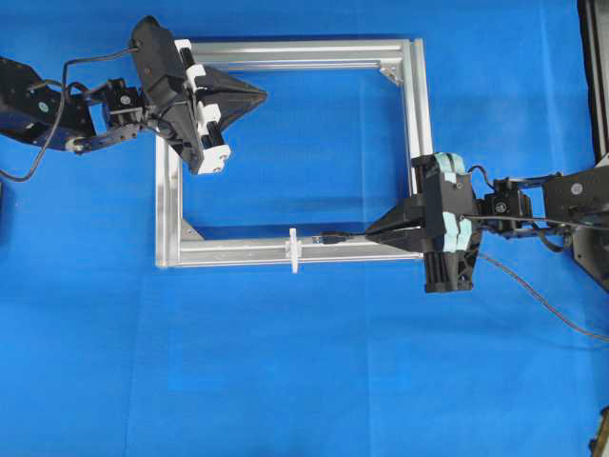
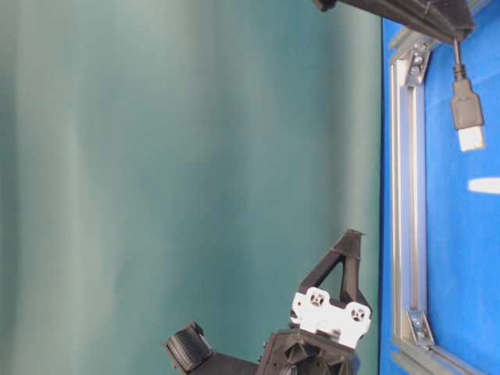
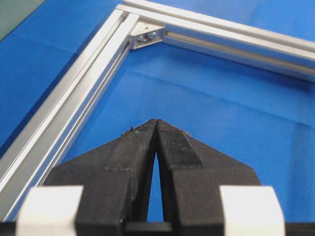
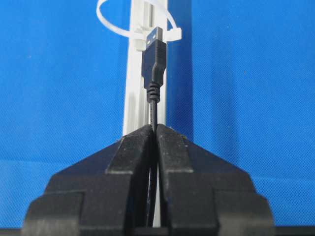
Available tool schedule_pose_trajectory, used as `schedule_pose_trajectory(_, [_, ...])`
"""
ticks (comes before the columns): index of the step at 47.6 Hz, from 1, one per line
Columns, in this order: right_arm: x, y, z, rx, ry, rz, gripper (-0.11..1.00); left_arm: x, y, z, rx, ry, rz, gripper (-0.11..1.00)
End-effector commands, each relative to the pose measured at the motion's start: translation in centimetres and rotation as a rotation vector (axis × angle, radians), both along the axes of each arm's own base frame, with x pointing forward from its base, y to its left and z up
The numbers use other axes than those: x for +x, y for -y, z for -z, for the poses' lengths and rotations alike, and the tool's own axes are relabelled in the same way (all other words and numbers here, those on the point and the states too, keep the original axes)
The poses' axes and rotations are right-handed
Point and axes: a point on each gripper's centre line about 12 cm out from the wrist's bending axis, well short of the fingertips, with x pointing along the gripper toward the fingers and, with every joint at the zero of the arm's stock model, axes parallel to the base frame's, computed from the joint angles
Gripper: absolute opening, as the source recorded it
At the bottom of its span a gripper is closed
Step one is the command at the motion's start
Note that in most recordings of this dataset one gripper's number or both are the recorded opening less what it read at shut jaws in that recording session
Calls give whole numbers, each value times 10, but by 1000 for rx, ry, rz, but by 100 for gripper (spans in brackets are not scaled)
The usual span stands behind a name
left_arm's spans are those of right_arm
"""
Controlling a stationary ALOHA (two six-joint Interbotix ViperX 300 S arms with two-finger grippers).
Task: Insert the wire through the string loop located in the center.
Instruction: 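Align the plug tip with the zip-tie loop opening, then push the plug through the loop and bring the left gripper to it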
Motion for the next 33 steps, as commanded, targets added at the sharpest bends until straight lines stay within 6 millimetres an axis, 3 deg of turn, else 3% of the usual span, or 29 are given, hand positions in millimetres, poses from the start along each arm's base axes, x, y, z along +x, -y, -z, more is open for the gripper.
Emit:
schedule_pose_trajectory(1, [2, 1, -5, 1, 18, 4, -2, 1, -1, -13, 11, 40, -1, 0])
schedule_pose_trajectory(17, [5, 1, -1, 0, 9, 4, -2, 1, -1, -13, 11, 40, -1, 0])
schedule_pose_trajectory(33, [31, -1, 4, -1, 20, 6, -2, 1, -1, -13, 11, 40, -1, 0])
